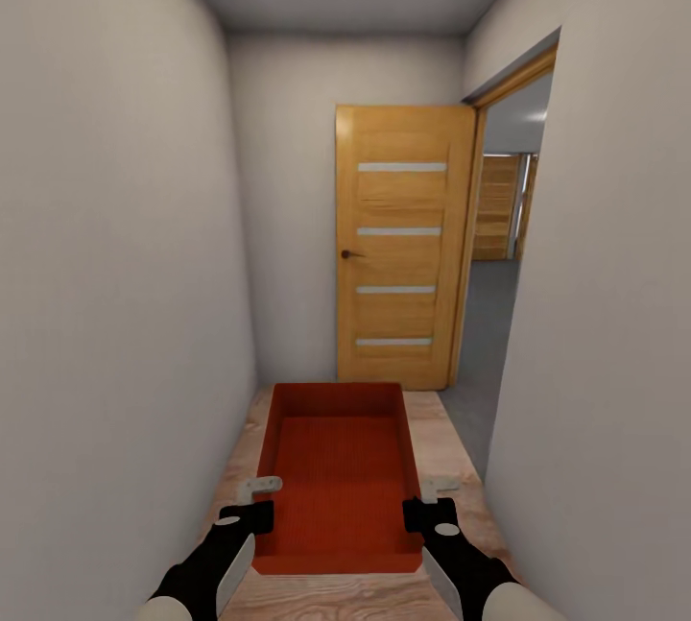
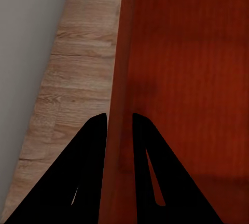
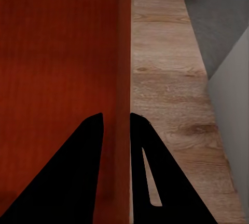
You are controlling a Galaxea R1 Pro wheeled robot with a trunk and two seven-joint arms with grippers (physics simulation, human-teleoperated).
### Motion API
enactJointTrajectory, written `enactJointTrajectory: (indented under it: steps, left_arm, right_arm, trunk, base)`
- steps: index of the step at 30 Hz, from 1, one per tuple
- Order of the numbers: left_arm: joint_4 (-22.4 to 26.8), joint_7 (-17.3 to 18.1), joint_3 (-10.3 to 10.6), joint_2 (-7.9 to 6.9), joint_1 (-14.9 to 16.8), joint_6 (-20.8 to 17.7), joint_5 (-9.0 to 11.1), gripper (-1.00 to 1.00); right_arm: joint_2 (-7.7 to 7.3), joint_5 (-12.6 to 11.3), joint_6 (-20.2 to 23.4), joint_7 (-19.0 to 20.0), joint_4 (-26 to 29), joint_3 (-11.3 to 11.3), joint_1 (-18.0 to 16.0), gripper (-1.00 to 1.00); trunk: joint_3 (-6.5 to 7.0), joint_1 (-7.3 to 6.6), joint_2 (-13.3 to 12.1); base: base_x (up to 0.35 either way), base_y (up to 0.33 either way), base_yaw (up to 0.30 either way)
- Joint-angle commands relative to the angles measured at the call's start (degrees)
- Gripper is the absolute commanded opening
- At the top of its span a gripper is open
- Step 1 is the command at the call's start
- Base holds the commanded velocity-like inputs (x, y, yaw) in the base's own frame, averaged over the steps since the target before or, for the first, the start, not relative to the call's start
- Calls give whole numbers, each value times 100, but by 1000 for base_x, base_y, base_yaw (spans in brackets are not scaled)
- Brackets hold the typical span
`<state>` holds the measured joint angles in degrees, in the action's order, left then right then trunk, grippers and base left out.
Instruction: Move the two storage containers from the living room to the garage. In the garage, place one container on the floor and stack the other container on top of it (either order is fine).
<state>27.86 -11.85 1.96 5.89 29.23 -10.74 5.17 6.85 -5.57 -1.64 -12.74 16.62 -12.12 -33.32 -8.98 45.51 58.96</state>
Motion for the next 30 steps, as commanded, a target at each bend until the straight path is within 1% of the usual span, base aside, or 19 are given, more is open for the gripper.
enactJointTrajectory:
  steps: [1,30]
  left_arm:
    - [11,-20,-99,0,0,-42,362,-100]
    - [12,-20,-99,0,-1,-42,358,-100]
  right_arm:
    - [1,30,-328,-70,17,172,-8,-100]
    - [1,30,-328,-70,17,174,-8,-100]
  trunk:
    - [-8,4,5]
    - [-8,4,5]
  base:
    - [322,0,0]
    - [322,0,0]
